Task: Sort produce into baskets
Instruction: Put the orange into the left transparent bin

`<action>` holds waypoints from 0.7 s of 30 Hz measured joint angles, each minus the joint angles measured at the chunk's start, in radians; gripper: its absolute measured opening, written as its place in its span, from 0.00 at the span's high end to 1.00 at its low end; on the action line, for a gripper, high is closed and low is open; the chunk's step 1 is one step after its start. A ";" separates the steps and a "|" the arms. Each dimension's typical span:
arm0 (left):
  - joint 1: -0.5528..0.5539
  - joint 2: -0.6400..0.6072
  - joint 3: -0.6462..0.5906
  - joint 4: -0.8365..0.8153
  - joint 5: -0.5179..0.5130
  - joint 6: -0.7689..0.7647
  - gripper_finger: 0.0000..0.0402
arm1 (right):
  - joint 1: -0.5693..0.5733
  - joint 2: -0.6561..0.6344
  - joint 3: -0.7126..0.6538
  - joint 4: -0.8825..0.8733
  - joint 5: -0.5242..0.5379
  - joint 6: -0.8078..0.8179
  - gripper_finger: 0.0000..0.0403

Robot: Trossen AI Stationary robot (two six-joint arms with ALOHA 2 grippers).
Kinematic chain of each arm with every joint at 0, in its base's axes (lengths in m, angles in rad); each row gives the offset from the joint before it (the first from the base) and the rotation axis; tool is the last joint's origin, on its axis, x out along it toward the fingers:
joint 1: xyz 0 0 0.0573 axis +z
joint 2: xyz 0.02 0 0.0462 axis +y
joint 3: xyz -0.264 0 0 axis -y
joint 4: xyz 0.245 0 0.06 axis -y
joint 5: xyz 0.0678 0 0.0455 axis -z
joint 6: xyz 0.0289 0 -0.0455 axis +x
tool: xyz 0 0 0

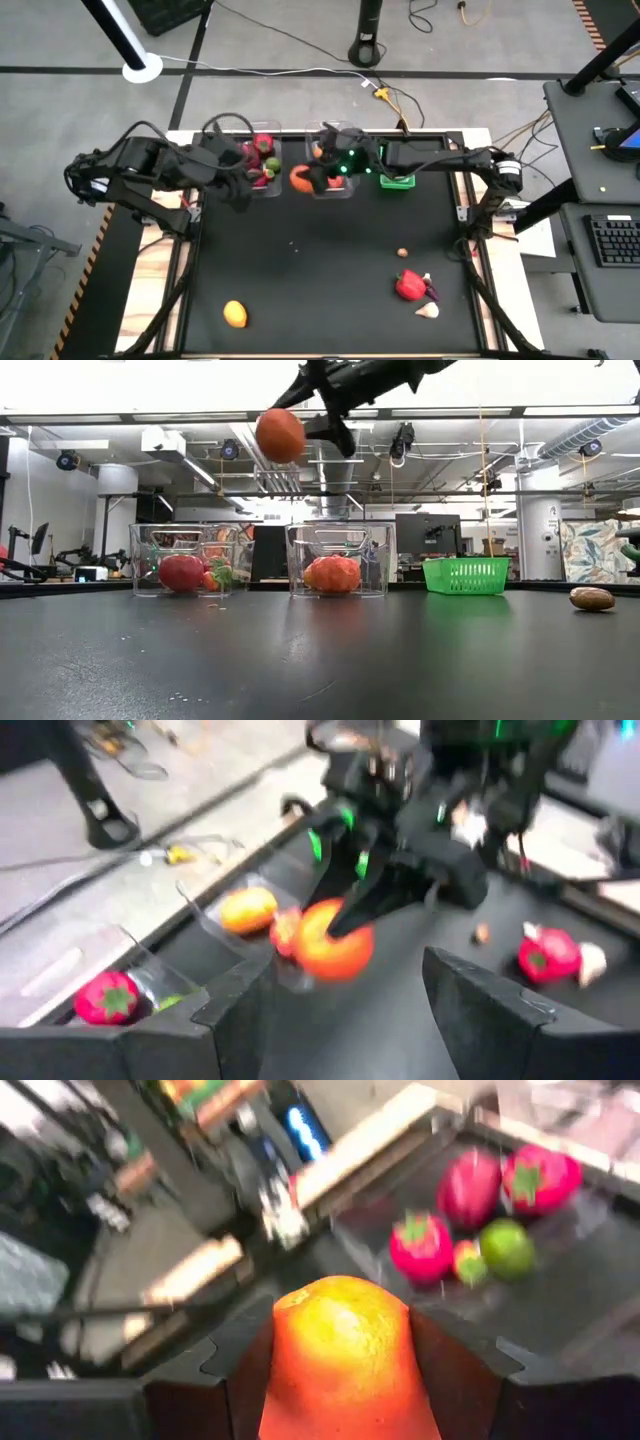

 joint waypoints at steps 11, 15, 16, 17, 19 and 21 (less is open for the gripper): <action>0.000 0.002 0.133 0.094 -0.213 -0.002 0.42 | -0.039 0.199 0.037 0.468 -0.002 -0.024 0.50; 0.000 0.003 0.146 0.095 -0.214 -0.002 0.42 | -0.045 0.289 0.114 0.513 0.004 -0.071 0.50; 0.000 0.003 0.145 0.094 -0.214 -0.003 0.42 | -0.046 0.309 0.133 0.510 0.003 -0.083 0.50; 0.000 0.003 0.145 0.093 -0.214 -0.008 0.42 | -0.046 0.332 0.156 0.506 0.003 -0.092 0.50; 0.000 0.003 0.145 0.091 -0.214 -0.014 0.42 | -0.050 0.374 0.198 0.509 0.004 -0.105 0.50; -0.002 0.004 0.145 0.090 -0.214 -0.019 0.42 | -0.051 0.417 0.242 0.499 0.027 -0.107 0.50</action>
